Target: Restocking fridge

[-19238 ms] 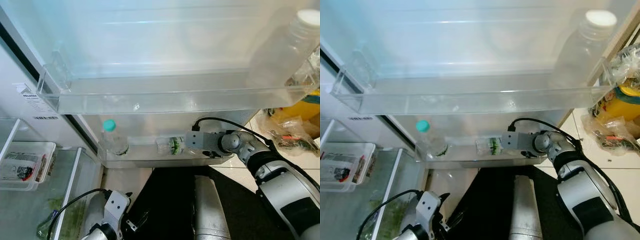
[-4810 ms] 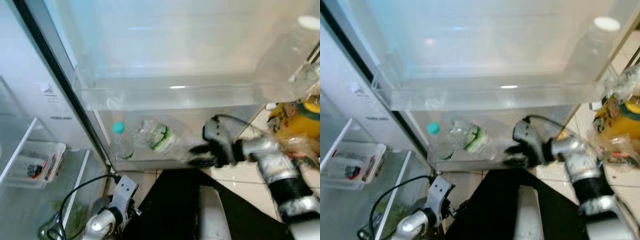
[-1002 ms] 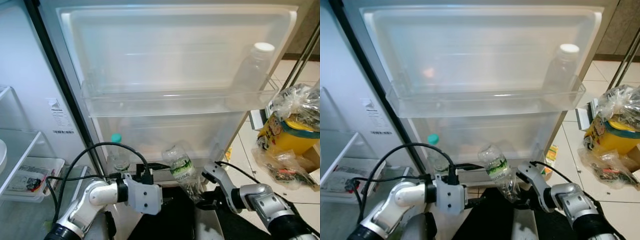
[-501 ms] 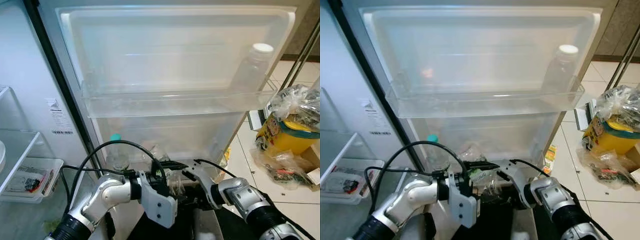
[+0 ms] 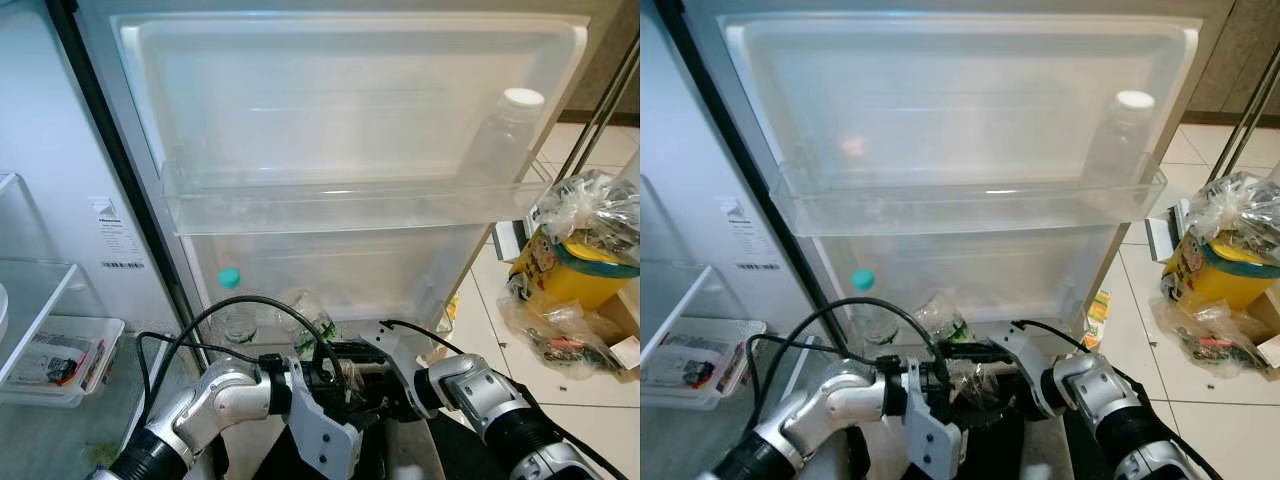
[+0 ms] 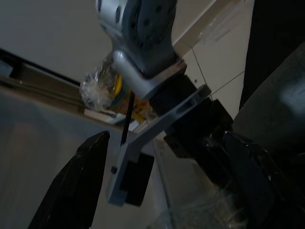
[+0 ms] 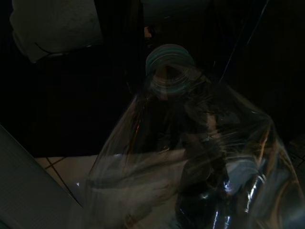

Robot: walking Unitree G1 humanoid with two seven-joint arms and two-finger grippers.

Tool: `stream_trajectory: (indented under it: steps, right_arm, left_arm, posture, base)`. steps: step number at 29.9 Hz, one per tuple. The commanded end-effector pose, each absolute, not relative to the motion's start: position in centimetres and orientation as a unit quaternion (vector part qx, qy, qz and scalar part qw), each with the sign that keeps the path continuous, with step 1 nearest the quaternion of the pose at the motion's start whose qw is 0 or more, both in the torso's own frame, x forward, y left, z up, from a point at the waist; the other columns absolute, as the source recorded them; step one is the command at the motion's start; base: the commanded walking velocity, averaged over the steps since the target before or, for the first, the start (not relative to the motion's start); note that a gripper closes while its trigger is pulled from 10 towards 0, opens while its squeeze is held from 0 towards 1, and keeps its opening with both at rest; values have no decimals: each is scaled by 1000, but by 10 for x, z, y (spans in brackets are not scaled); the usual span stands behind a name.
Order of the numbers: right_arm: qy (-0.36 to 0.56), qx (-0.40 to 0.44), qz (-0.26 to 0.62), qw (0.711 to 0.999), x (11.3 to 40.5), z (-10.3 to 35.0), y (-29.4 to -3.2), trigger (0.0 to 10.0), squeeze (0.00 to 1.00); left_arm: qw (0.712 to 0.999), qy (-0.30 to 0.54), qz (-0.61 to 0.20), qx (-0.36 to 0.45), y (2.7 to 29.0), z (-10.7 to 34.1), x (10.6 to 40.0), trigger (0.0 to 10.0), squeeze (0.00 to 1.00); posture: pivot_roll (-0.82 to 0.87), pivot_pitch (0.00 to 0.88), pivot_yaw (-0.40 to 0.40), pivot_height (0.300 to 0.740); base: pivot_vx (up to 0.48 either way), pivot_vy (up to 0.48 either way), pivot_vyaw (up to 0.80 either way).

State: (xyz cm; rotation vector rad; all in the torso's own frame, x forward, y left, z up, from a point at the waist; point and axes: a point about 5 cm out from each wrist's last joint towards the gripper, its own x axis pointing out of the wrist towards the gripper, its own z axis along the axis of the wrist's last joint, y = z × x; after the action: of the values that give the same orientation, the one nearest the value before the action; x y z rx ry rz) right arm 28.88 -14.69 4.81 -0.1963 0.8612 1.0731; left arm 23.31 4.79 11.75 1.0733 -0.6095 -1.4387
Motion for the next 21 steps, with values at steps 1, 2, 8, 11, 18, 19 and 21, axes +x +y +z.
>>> stream_trajectory:
  steps: [1,2,8,11,18,19,21]
  right_arm:
    - [397,-75,499,767,290,50,-144,10000,0]
    - [397,-75,499,767,290,50,-144,10000,0]
    - [398,-54,496,770,293,55,-145,10000,0]
    - [403,-58,488,772,294,54,-151,10000,0]
    - [409,-38,492,768,291,55,-149,10000,0]
    - [409,-31,496,766,290,56,-148,10000,0]
    - [409,-26,498,764,289,56,-147,10000,0]
  left_arm:
    - [558,-258,-632,472,51,110,229,10000,0]
    - [558,-258,-632,472,51,110,229,10000,0]
    - [532,-261,-641,487,57,106,229,10000,0]
    - [514,-246,-651,502,67,101,231,10000,0]
    - [505,-245,-646,518,73,99,236,10000,0]
    - [505,-248,-643,521,72,98,236,10000,0]
    - [504,-250,-640,522,71,98,236,10000,0]
  posture:
    - [-48,127,-54,453]
    - [-48,127,-54,453]
    - [-48,129,-54,453]
    - [-51,133,-52,453]
    - [-53,135,-49,453]
    - [-53,135,-49,453]
    - [-53,135,-49,453]
  base:
    - [0,0,0]
    - [0,0,0]
    - [0,0,0]
    - [0,0,0]
    - [0,0,0]
    - [0,0,0]
    - [0,0,0]
